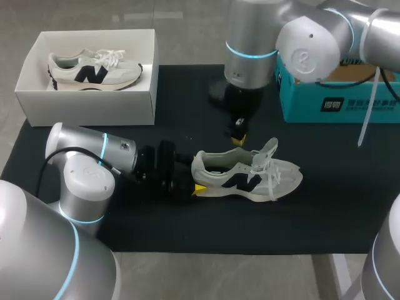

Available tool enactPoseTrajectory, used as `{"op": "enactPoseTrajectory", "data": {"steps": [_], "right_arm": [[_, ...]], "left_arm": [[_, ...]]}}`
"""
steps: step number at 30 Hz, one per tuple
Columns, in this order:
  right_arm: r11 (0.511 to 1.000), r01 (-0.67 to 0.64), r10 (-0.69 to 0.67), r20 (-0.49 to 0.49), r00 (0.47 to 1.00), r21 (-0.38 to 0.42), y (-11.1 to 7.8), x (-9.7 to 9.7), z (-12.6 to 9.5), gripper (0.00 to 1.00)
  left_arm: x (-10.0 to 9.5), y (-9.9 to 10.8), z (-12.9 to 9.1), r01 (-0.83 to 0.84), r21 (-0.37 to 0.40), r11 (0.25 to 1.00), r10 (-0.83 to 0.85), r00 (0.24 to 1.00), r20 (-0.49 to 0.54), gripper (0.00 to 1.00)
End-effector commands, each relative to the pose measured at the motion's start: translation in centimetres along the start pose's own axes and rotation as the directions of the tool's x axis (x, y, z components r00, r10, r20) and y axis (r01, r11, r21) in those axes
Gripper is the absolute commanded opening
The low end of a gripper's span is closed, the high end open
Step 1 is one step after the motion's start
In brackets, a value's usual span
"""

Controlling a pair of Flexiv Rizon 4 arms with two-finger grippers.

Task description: Take the shoe out of the shoebox, open the shoe tongue, remove and reinsert the insole, then place the shoe into the shoebox

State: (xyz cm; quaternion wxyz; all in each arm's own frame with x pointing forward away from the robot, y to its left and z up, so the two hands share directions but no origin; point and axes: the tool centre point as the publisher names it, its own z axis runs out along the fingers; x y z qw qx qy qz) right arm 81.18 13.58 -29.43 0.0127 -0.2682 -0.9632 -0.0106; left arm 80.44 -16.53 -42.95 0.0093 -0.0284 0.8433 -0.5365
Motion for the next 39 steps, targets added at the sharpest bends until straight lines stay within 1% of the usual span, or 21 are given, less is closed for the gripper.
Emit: {"op": "enactPoseTrajectory", "data": {"steps": [1, 18, 22, 27, 29, 31, 34, 39], "right_arm": [[1.000, 0.009, -0.009, 0.014, 1.000, -0.009, -0.1, 0.6, 1.0, 0.00], [1.000, 0.007, -0.006, 0.013, 1.000, -0.008, 0.0, 0.6, 1.1, 0.00], [0.999, 0.027, -0.025, 0.052, 0.998, -0.046, 0.2, 0.9, 2.4, 0.00], [0.997, 0.062, -0.059, 0.062, 0.996, -0.045, 0.8, 1.5, 3.5, 0.00], [0.997, 0.073, -0.071, 0.043, 0.997, -0.038, 0.7, 1.6, 4.2, 0.00], [0.997, 0.073, -0.071, 0.046, 0.996, -0.034, 0.6, 1.6, 4.6, 0.00], [0.997, 0.072, -0.070, 0.044, 0.997, -0.031, 0.2, 1.3, 5.2, 0.00], [0.998, 0.060, -0.059, 0.051, 0.997, -0.020, -0.7, -0.2, 5.8, 0.00]], "left_arm": [[0.0, 0.1, 0.2, 0.000, -0.002, 1.000, 0.000, 1.000, 0.001, 0.00], [0.0, 0.1, 0.2, 0.000, -0.002, 1.000, 0.000, 1.000, 0.001, 0.00], [0.0, 0.1, 0.2, 0.000, -0.002, 1.000, 0.000, 1.000, 0.001, 0.00], [0.0, 0.1, 0.2, 0.000, -0.002, 1.000, 0.000, 1.000, 0.001, 0.00], [0.0, 0.1, 0.2, 0.000, -0.002, 1.000, 0.000, 1.000, 0.001, 0.00], [0.0, 0.1, 0.2, 0.000, -0.002, 1.000, 0.000, 1.000, 0.001, 0.00], [0.0, 0.1, 0.2, 0.000, -0.002, 1.000, 0.000, 1.000, 0.001, 0.00], [0.0, 0.1, 0.2, 0.000, -0.002, 1.000, 0.000, 1.000, 0.001, 0.00]]}}
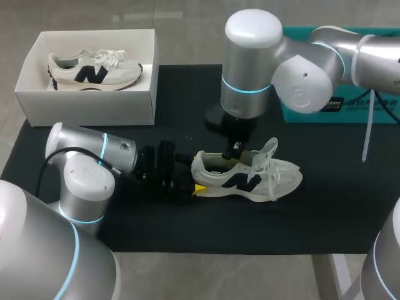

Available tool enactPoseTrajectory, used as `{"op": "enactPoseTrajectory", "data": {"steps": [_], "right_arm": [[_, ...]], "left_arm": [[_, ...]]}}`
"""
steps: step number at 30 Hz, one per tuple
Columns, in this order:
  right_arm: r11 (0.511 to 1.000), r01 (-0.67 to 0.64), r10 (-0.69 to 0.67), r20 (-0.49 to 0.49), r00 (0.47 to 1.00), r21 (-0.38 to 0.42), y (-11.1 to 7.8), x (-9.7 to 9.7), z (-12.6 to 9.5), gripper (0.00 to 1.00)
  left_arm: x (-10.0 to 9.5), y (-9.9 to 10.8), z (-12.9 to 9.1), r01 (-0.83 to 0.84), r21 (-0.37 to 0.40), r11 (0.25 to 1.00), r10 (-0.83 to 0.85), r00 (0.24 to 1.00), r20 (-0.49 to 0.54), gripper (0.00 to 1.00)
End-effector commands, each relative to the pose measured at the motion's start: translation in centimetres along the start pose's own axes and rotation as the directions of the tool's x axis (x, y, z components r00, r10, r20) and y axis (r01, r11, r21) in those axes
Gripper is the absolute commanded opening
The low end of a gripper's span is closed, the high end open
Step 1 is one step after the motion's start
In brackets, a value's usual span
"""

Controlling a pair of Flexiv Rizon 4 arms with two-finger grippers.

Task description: Take the shoe out of the shoebox, open the shoe tongue, remove and reinsert the insole, then place the shoe into the shoebox

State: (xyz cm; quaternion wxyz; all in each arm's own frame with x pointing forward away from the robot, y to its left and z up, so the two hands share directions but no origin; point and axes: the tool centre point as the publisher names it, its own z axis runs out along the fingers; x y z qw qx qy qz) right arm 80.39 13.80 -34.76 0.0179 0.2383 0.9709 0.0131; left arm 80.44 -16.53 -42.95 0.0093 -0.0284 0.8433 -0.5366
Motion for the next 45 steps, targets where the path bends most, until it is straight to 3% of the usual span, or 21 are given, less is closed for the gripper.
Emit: {"op": "enactPoseTrajectory", "data": {"steps": [1, 7, 17, 30, 45], "right_arm": [[1.000, 0.000, 0.000, -0.005, 1.000, 0.005, -0.5, -1.0, 0.6, 0.00], [1.000, -0.006, 0.006, -0.031, 0.999, 0.029, -1.3, -2.0, 1.6, 0.00], [0.999, -0.013, 0.016, -0.099, 0.995, 0.032, -1.8, 0.6, 3.0, 0.00], [0.999, -0.020, 0.022, -0.066, 0.998, 0.027, -1.2, -1.3, 3.9, 0.00], [1.000, -0.009, 0.011, -0.067, 0.998, 0.023, -0.7, -0.7, 4.3, 0.00]], "left_arm": [[0.0, 0.1, 0.2, 0.000, -0.002, 1.000, 0.000, 1.000, 0.001, 0.00], [0.0, 0.1, 0.2, 0.000, -0.002, 1.000, 0.000, 1.000, 0.001, 0.00], [0.0, 0.1, 0.2, 0.000, -0.002, 1.000, 0.000, 1.000, 0.001, 0.00], [0.0, 0.1, 0.2, 0.000, -0.002, 1.000, 0.000, 1.000, 0.001, 0.00], [0.0, 0.1, 0.2, 0.000, -0.002, 1.000, 0.000, 1.000, 0.001, 0.00]]}}
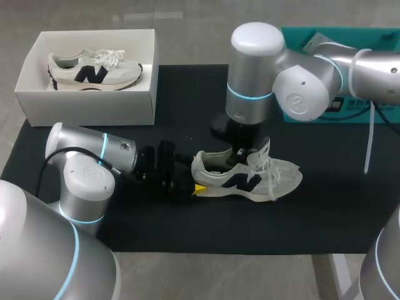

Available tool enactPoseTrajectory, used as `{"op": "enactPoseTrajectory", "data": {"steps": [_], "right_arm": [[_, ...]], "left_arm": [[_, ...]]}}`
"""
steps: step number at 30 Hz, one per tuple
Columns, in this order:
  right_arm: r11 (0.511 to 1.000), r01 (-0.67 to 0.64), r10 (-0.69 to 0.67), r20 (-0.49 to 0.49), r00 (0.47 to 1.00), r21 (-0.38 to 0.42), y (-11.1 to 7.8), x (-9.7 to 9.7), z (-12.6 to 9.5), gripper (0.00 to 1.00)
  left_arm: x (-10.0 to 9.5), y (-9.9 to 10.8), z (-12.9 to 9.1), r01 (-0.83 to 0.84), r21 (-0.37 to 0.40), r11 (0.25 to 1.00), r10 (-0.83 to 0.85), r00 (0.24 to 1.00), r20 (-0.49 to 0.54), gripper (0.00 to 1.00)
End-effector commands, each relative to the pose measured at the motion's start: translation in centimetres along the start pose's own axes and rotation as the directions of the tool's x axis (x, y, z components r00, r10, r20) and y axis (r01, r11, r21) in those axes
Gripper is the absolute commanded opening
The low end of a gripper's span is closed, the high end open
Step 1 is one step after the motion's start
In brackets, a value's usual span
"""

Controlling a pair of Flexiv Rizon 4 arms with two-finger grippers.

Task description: Take the shoe out of the shoebox, open the shoe tongue, remove and reinsert the insole, then place the shoe into the shoebox

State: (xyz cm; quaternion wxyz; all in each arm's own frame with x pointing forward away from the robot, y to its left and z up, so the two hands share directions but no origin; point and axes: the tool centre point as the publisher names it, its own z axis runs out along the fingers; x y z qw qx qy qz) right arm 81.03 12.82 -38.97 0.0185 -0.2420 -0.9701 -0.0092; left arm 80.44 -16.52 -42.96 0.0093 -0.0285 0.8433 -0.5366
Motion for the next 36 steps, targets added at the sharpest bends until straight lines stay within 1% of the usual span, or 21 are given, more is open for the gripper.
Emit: {"op": "enactPoseTrajectory", "data": {"steps": [1, 6, 36], "right_arm": [[1.000, -0.002, 0.002, -0.001, 1.000, -0.003, -0.02, 0.30, 0.03, 0.00], [1.000, -0.015, 0.014, -0.020, 1.000, -0.022, -0.32, 0.34, -0.32, 0.00], [1.000, -0.015, 0.014, -0.020, 1.000, -0.022, -0.32, 0.34, -0.32, 0.00]], "left_arm": [[-0.02, 0.11, 0.16, 0.000, -0.002, 1.000, 0.000, 1.000, 0.001, 0.00], [-0.02, 0.11, 0.16, 0.000, -0.002, 1.000, 0.000, 1.000, 0.001, 0.00], [-0.02, 0.11, 0.16, 0.000, -0.002, 1.000, 0.000, 1.000, 0.001, 0.00]]}}
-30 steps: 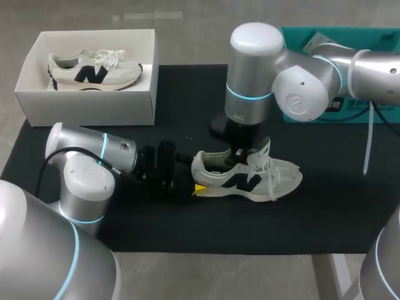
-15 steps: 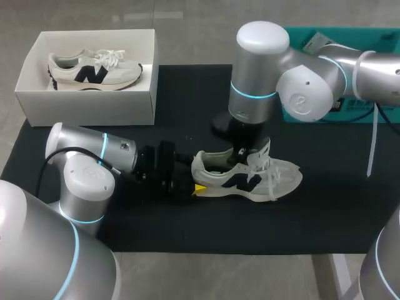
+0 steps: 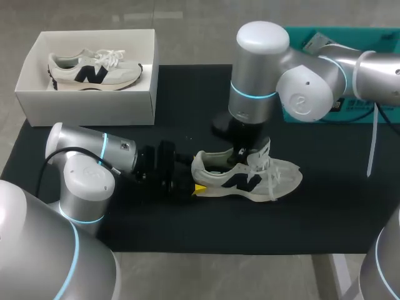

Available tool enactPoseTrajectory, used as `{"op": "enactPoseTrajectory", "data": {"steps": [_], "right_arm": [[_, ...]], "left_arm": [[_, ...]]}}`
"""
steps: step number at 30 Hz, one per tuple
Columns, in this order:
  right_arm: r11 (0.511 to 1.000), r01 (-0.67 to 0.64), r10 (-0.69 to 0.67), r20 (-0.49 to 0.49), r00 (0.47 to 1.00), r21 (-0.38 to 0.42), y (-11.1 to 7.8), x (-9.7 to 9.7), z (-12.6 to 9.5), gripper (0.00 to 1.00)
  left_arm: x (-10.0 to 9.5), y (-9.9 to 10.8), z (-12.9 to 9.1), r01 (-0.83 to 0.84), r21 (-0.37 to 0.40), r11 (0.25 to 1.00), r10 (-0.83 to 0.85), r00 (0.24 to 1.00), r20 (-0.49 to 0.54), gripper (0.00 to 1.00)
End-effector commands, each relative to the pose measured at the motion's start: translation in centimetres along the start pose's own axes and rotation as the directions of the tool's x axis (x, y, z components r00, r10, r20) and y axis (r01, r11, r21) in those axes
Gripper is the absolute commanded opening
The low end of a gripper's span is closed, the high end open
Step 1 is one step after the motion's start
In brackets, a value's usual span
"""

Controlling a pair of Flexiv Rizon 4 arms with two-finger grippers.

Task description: Take the shoe out of the shoebox, open the shoe tongue, remove and reinsert the insole, then place the shoe into the shoebox

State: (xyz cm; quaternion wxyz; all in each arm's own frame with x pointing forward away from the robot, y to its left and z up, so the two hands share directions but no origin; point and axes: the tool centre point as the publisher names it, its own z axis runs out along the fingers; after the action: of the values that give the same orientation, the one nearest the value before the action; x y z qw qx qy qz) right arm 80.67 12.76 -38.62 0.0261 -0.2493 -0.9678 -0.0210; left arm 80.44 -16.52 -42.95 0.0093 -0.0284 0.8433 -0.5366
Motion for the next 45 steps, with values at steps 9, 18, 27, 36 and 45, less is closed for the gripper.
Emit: {"op": "enactPoseTrajectory", "data": {"steps": [9, 18, 27, 36, 45], "right_arm": [[1.000, 0.000, 0.000, 0.001, 1.000, -0.003, -0.1, 0.0, 0.0, 0.00], [1.000, 0.000, 0.000, 0.001, 1.000, -0.003, -0.1, 0.0, 0.0, 0.00], [1.000, 0.000, 0.000, 0.001, 1.000, -0.003, -0.1, 0.0, 0.0, 0.00], [1.000, 0.023, -0.023, 0.001, 1.000, 0.002, 0.0, 0.0, 0.4, 0.00], [0.996, 0.084, -0.084, -0.007, 0.996, 0.031, 0.8, -0.8, 1.3, 0.11]], "left_arm": [[0.0, 0.1, 0.2, 0.000, -0.002, 1.000, 0.000, 1.000, 0.001, 0.00], [0.0, 0.1, 0.2, 0.000, -0.002, 1.000, 0.000, 1.000, 0.001, 0.00], [0.0, 0.1, 0.2, 0.000, -0.002, 1.000, 0.000, 1.000, 0.001, 0.00], [0.0, 0.1, 0.2, 0.000, -0.002, 1.000, 0.000, 1.000, 0.001, 0.00], [0.0, 0.1, 0.2, 0.000, -0.002, 1.000, 0.000, 1.000, 0.001, 0.00]]}}
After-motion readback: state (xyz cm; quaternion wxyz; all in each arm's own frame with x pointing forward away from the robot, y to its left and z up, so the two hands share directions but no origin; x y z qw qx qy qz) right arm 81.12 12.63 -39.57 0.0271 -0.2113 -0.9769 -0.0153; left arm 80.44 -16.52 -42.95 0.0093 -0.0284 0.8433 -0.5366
